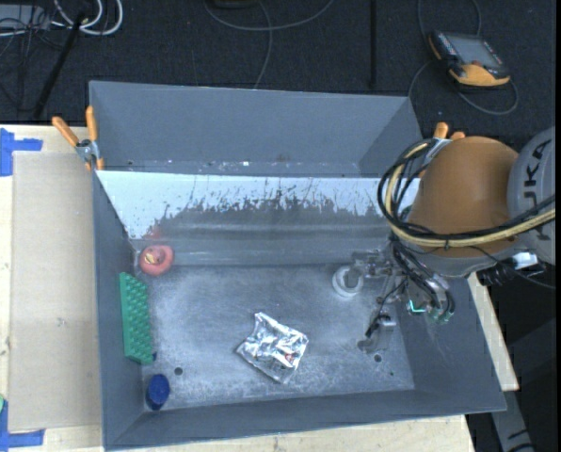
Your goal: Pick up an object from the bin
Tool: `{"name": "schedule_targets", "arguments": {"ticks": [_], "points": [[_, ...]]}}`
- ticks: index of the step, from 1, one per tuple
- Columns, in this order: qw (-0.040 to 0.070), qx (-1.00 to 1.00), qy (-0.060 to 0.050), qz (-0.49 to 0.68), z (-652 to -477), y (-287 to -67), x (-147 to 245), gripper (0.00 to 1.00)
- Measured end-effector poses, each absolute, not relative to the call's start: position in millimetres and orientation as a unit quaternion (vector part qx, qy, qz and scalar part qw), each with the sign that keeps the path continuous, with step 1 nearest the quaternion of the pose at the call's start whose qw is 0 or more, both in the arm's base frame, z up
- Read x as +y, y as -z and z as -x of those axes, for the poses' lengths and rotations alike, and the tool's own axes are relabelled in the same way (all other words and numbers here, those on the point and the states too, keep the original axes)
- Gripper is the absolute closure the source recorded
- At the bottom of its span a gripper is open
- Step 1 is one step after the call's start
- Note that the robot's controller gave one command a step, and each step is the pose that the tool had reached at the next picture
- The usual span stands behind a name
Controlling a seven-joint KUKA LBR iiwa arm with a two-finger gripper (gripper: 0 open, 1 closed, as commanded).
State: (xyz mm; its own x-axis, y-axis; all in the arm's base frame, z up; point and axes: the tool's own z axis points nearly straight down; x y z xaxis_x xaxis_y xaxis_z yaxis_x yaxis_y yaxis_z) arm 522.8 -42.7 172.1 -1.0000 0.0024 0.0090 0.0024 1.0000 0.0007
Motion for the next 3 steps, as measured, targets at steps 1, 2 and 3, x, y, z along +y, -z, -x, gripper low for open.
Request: {"name": "schedule_targets", "arguments": {"ticks": [1,2,3], "points": [[-0.002,-0.998,-0.001,-0.056,-564.9,-199,-76,0.00],[0.003,-0.988,0.002,-0.157,-566.7,-78,33,0.00],[0.002,-0.996,0.001,-0.084,-523.9,-69,43,0.00]]}}
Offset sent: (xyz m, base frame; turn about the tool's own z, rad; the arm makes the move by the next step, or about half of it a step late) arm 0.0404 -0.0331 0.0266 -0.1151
